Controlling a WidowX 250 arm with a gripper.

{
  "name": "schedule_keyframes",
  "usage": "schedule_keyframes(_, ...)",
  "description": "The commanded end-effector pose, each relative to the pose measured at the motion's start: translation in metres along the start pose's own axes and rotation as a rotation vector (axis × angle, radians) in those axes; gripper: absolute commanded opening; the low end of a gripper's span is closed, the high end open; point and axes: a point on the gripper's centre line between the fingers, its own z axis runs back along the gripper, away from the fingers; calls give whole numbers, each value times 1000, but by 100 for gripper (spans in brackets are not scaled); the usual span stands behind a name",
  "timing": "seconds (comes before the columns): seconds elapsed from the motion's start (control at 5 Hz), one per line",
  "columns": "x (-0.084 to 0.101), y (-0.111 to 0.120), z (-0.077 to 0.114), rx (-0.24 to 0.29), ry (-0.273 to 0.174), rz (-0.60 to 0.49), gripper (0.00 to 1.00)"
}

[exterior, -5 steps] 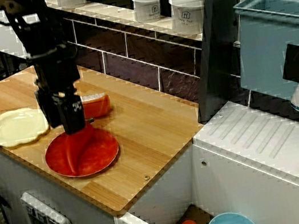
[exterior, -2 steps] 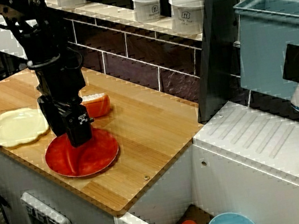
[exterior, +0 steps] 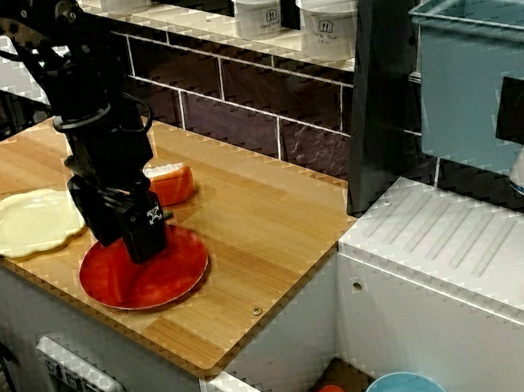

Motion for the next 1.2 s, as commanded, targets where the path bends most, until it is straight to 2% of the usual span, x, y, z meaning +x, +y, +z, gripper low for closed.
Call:
schedule_keyframes(0.0, 9, 12, 4, -8, -25, 88, 100)
schedule_keyframes(1.0, 7, 9, -14, 4, -30, 90, 100)
